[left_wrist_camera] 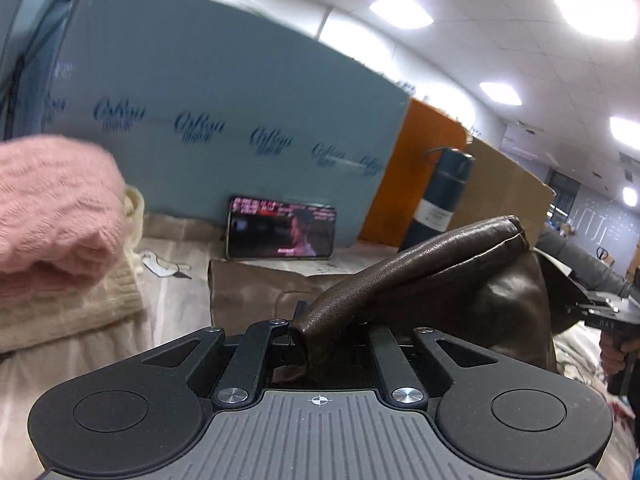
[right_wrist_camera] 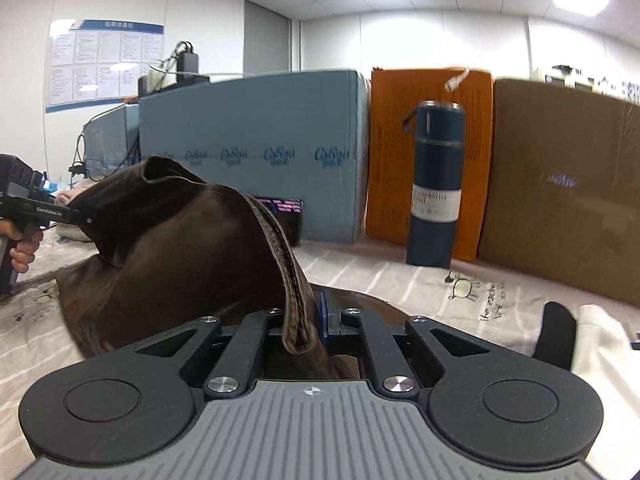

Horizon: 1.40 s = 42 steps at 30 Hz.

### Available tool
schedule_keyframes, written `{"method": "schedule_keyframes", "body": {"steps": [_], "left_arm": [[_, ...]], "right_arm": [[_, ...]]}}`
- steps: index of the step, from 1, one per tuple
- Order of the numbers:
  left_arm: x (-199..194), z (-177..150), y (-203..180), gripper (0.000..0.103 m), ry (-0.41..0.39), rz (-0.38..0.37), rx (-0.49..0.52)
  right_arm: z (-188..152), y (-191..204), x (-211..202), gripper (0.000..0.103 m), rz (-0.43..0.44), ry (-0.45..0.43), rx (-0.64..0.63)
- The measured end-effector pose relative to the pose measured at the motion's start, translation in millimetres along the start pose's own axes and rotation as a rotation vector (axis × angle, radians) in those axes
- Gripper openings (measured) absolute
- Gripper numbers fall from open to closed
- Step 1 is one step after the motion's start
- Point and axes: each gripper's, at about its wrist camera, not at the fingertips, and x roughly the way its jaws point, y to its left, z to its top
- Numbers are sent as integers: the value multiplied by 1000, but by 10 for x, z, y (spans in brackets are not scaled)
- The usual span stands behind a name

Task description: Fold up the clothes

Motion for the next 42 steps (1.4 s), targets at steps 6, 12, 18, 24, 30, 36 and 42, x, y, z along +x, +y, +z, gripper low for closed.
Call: {"method": "schedule_keyframes", "body": {"steps": [6,12,18,24,30,36,42], "left_arm": [[261,37,333,14,82,-48,-154],[403,-106,509,63,109,-99,-212],[394,-123,422,70,99,-67,-143],[399,-109,211,18,89,110,16],[470,-90,134,28,89,190,76],[282,-60,64,75,51,206,65],[215,-129,-77,89,83,217,93]], "right_arm": [[-93,-309,241,14,7,20,138],[-287,-490,275,46,-57,24,289],[-332,-529,199,69,-165,-17,342],[-370,-574,282,70,-297,59,354],[-373,-563,244,80,-371,65,360],[-309,-435,-140,88,-448,-18,594],[-443,-224,-561,95,-417,-27,939]]}}
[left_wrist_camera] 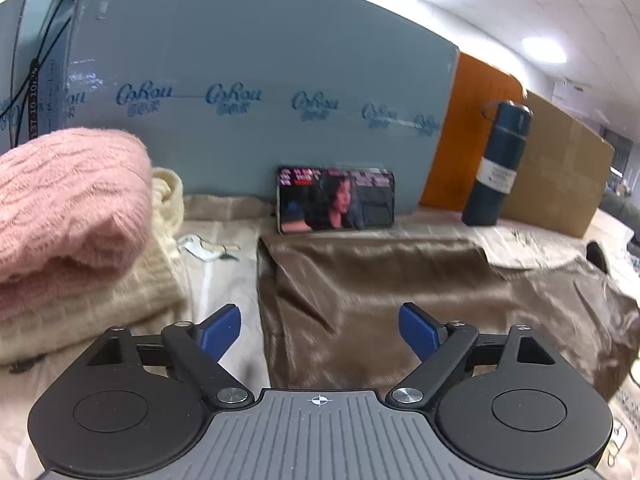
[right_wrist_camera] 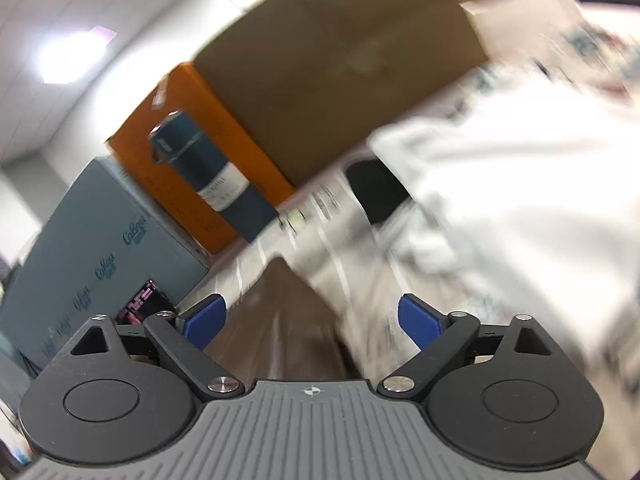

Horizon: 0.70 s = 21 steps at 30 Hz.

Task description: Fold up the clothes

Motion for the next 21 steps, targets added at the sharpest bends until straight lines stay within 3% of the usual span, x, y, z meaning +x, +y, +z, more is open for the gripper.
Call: {"method": "schedule_keyframes", "body": {"steps": [6,13,21], "left_arm": [[-89,-86,-60,90,29,16,2],[-170,-198,-66,92,47,15,-15],[-85,-256,-108,94,90,39,24]], "right_arm": [[-271,-75,-242,98,52,87,165],[-404,-86,-71,98,123,164,282],[-365,21,207,97,104,62,288]]}}
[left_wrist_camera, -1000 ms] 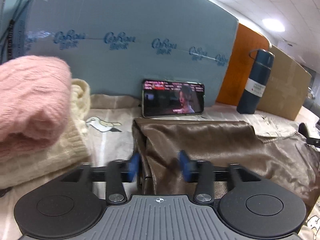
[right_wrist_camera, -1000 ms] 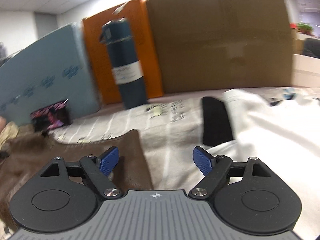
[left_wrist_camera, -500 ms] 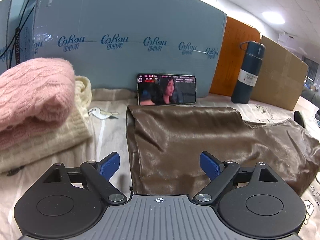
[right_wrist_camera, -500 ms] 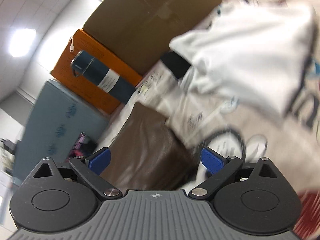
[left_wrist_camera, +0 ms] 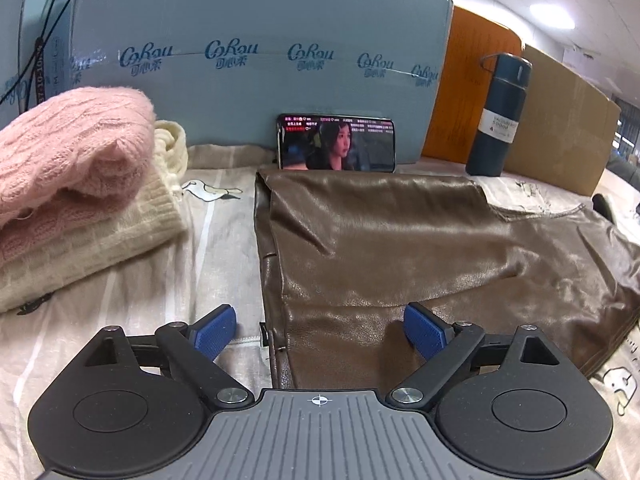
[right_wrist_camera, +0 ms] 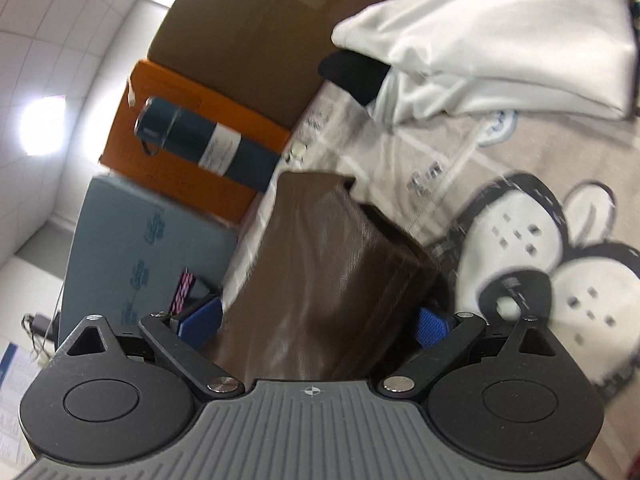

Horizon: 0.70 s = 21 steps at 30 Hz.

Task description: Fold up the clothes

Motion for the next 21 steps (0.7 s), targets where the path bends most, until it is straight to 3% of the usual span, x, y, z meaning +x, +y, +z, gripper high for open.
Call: {"method": "schedule_keyframes", "body": {"steps": [2,3,5,7,9,13,18,21], "left_arm": [[9,-6,0,94,2,-2,2],[14,-9,0,95,4,-3,2],[18,-12,-3,96,5,-7,5],[22,-14,-6,96,5,-10,7],[26,-17,-9,97,6,-14,10],[34,-22,-15,97,8,-21,15],[8,-41,-84,98,-3,-70,64],[-24,-59,-151,98,-14,-119,110]], "right_arm": [[13,5,68,94,15,-22,5],[10,7,107,87,19,-31,3],[-19,16,195,67,0,-35,-11],[-46,9,260,33,-14,-34,-27],[-58,-3,248,22,15,-47,-32],[-74,16,152,11,109,-80,-64],[-85,66,-64,7,256,-94,-95],[-48,-10,-220,6,277,-105,-63]]}}
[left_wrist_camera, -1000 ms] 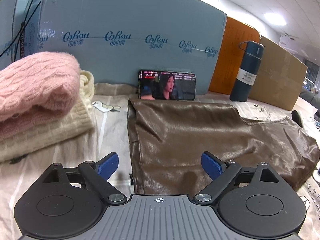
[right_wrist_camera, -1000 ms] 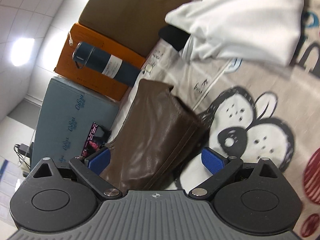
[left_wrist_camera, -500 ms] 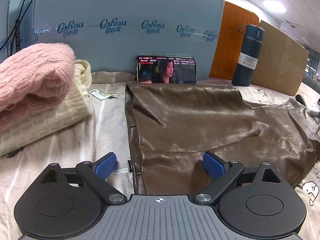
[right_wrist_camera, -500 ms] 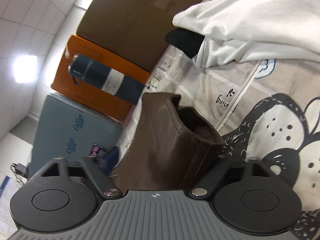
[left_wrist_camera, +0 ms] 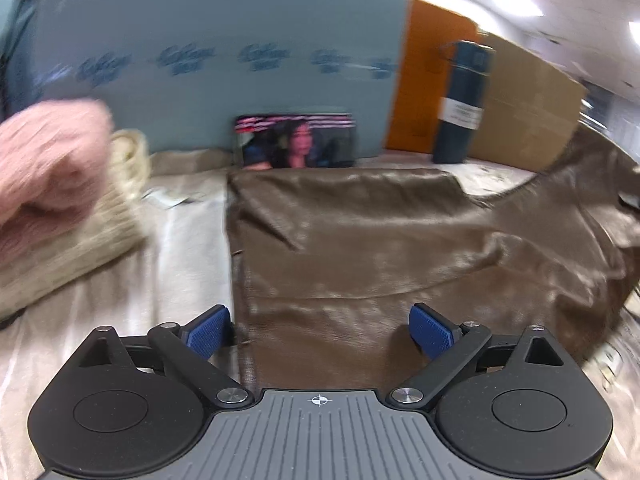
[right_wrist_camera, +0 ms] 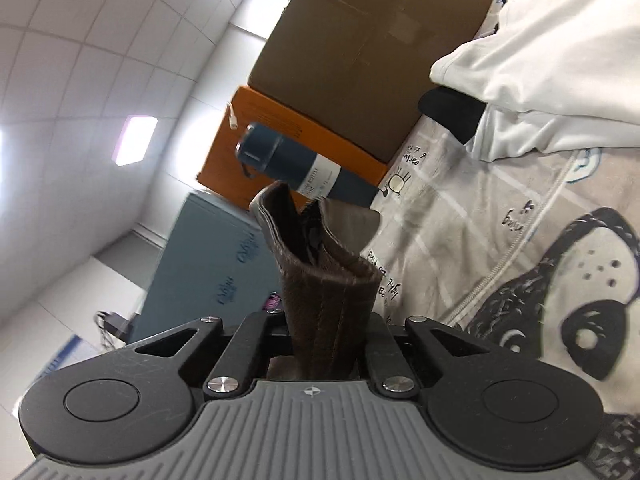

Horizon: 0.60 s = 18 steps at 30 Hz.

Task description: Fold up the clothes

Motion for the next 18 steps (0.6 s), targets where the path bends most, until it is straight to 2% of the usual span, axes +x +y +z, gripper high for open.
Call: {"method": "schedule_keyframes", "body": {"steps": [4,5,6,7,9,12,18], "left_arm": [[-62,-51,-143,98,-4,-224,63],[-75,-59,-171,98,-8,-261,75],[-90,-62,-198,98,-17,-261,91],[-103,-65,-223,98,-26,-255,108],[-109,-71,-258,98,-38,-161,137],[-64,-85,-307,98,-21,-34,164],[-24,-97,-354,101,2,2,185]], "right_arm": [[137,-91,-282,6,-78,-122,12],[186,-125,-347,6,-108,-159,13],[226,-149,-390,6,-134,-185,6],[262,-168,-420,6,-158,-205,-5],[311,-176,-428,6,-190,-218,-18],[328,-118,-383,10,-158,-208,-6],[235,227,-188,11,23,-184,-40]]}}
